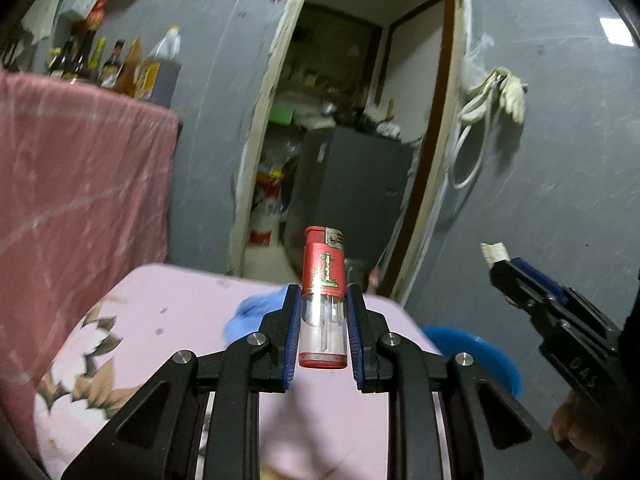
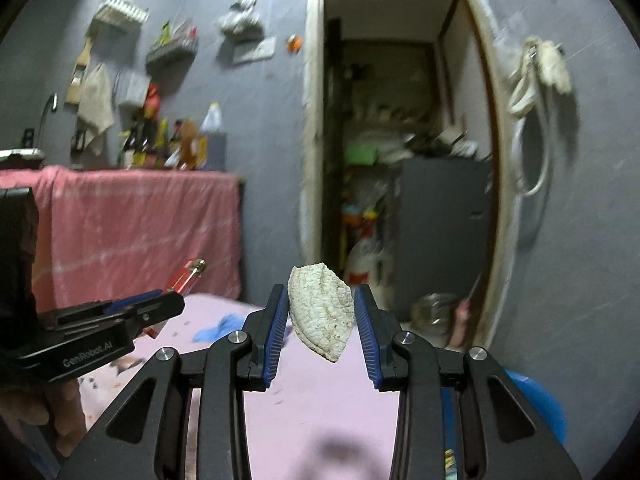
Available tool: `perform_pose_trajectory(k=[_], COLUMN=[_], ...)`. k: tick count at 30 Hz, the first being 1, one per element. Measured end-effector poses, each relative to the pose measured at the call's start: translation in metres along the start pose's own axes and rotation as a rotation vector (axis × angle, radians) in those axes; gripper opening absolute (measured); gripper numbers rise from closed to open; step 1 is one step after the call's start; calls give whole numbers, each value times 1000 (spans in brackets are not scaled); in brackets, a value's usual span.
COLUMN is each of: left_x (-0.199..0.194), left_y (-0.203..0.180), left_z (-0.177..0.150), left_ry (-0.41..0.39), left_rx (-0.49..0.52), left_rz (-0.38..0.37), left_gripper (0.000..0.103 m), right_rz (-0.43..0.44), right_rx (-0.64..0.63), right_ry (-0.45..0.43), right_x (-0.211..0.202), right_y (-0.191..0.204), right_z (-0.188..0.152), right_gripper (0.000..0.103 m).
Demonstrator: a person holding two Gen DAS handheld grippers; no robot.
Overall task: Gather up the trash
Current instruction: 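Carry the red lighter and white scrap over the blue basin and open both tools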
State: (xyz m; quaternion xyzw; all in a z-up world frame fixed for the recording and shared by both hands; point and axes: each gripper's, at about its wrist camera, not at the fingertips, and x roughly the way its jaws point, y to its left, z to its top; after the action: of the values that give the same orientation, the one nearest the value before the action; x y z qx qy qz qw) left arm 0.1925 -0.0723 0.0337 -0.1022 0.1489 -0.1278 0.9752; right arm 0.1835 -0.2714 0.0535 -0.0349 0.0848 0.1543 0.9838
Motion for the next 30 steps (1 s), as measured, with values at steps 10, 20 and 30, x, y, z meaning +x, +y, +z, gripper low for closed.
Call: perform_pose_trajectory(k=[10,20,30], left_x=[32,88,152], left_y=[-85,-158,-184], left_z=[11,-6,-35], left_ry=[-86,-28,208], left_rx=[66,127,121], left_rz=[-83,-167,-171], left_gripper=[18,18,18], right_rz=[-181,-291,-290], right_rx=[-4,59,179], right_ry=[-101,-58,129], right_x=[-31,-45,-25], right_y=[-69,-140,-192], right_z=[11,-11,-48], right_gripper=[32,32,32])
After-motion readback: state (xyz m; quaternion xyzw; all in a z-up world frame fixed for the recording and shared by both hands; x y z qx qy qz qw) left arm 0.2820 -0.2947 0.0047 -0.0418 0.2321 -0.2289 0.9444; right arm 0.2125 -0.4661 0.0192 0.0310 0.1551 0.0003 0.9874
